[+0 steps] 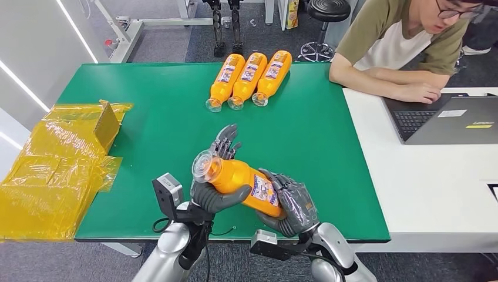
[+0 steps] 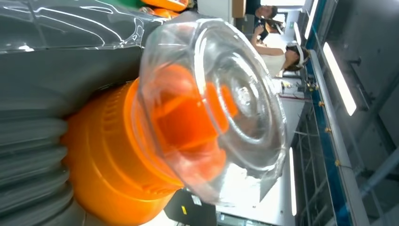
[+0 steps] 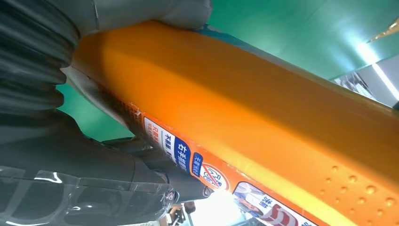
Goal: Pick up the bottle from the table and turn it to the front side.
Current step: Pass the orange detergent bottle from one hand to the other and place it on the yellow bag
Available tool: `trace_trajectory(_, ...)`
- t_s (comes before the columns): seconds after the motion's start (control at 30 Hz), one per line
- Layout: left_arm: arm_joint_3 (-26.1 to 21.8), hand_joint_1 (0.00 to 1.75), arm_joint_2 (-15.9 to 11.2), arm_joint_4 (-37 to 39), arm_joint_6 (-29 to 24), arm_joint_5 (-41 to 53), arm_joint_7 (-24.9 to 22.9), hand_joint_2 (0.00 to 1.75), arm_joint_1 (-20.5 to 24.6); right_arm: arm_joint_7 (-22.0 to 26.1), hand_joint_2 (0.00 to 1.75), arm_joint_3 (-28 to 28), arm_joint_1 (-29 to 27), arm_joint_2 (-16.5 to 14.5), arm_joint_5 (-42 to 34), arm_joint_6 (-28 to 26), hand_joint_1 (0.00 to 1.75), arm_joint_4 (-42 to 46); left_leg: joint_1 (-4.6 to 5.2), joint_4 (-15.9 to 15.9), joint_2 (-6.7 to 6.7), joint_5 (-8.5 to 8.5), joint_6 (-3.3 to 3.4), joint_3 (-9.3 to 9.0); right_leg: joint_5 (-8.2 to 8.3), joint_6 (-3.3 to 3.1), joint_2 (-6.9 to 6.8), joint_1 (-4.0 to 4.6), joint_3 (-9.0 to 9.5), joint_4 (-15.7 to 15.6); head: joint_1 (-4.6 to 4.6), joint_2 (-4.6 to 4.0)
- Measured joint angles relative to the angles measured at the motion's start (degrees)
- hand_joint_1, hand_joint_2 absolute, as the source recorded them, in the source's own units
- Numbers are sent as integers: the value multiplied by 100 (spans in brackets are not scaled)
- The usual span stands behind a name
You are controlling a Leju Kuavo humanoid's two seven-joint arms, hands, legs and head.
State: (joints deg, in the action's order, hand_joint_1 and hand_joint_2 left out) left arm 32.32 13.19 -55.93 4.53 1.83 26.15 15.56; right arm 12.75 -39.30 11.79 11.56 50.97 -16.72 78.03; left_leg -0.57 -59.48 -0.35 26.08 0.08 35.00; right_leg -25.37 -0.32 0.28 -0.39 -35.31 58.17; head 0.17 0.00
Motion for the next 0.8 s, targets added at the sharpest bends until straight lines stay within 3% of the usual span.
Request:
trace_trajectory(0.1,-1,145,2,-31,-47,2,-40,175,-42,-5,175,14,5,-5,56,63,175,0,0,0,0,0,0,0,0,0,0,0,0,0,1,0)
trace_trajectory(0.13,-1,174,3,-33,-49,7,-29,175,-54,0,175,19,0,-9,84,68,175,0,0,0,-1,0,0,0,0,0,0,0,0,0,2,0)
trace_trajectory(0.6,1,175,52,-151,43,206,91,175,-47,7,175,159,-52,-176,193,55,175,-34,0,0,-1,0,0,1,0,0,0,0,0,0,1,0)
trace_trajectory(0.63,1,175,52,-151,43,206,98,175,-45,7,175,161,-61,-182,198,51,168,-36,0,0,-1,0,0,1,0,0,0,0,0,0,0,0)
trace_trajectory(0.77,1,175,52,-151,39,208,151,175,-45,7,175,163,-97,-215,245,29,3,-42,0,1,-1,0,0,1,0,0,-1,0,0,0,1,0)
trace_trajectory(0.8,2,175,54,-150,35,210,155,175,-43,16,175,164,-101,-227,261,12,0,-42,0,1,-1,0,0,1,0,0,-1,0,0,0,1,0)
